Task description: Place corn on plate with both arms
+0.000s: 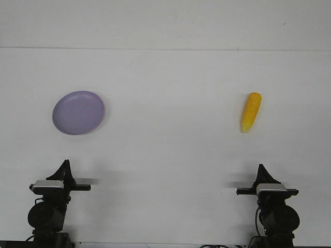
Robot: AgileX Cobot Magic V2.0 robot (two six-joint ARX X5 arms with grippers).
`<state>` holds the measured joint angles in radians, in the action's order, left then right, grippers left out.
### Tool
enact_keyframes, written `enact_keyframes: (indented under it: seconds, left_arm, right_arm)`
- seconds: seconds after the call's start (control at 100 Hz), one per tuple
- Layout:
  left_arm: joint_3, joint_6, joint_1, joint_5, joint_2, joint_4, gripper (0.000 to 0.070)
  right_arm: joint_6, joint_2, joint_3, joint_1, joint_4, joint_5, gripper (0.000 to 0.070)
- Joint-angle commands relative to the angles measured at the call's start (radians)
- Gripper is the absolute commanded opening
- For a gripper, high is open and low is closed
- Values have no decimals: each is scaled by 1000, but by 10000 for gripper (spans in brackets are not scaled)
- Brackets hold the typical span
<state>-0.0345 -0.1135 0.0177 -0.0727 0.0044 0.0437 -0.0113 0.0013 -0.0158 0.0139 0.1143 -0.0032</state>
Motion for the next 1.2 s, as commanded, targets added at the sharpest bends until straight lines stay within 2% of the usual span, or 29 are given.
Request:
enact_keyframes:
  seconds: [0.0, 0.64, 0.69, 0.81, 0.9, 0.97, 1.08, 1.19]
  left_arm:
    - [21, -5, 1, 2, -2, 10, 13]
    - [21, -3, 1, 2, -2, 11, 13]
    - [21, 34, 1, 2, -2, 11, 13]
    - [21, 192, 1, 2, -2, 9, 13]
    - [21, 233, 1, 2, -2, 25, 13]
    - [21, 309, 1, 11, -2, 79, 13]
    - [-16, 385, 1, 19, -1, 165, 10]
    - [-143, 414, 1, -42, 47, 143, 11]
  right_arm:
    - [-1, 0, 3, 2, -9, 3, 10]
    - [-1, 0, 3, 2, -9, 3, 10]
    - [-1, 0, 3, 2, -10, 3, 10]
    - [-1, 0, 3, 2, -9, 3, 10]
    - [-1, 0, 3, 2, -9, 3, 10]
    - [-1, 0, 3, 2, -9, 3, 10]
    - [-1, 0, 3, 2, -9, 3, 10]
    - [-1, 0, 3, 2, -9, 3, 10]
